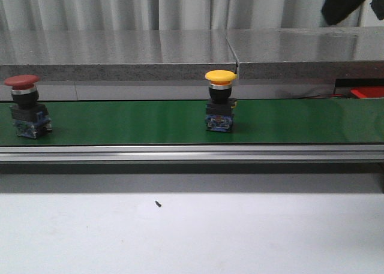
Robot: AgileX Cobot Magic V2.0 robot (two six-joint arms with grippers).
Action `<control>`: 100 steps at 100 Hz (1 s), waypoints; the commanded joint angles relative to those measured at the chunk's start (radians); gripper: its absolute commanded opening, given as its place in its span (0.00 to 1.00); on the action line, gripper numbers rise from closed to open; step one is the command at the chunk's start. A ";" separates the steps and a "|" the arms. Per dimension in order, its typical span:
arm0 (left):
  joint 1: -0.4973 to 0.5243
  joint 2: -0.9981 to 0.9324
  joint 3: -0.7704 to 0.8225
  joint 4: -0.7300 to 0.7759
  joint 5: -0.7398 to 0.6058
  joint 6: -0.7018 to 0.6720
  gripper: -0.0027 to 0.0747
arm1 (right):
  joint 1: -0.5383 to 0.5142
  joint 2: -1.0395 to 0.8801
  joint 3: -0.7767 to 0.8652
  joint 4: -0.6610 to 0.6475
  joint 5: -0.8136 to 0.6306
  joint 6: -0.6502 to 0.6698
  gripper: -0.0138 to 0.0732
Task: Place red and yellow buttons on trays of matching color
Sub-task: 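Lower the right gripper onto the yellow button on the belt and lift it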
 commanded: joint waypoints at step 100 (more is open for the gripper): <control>-0.007 0.007 -0.026 -0.010 -0.060 -0.001 0.01 | 0.025 0.511 -0.508 0.271 0.309 -0.379 0.55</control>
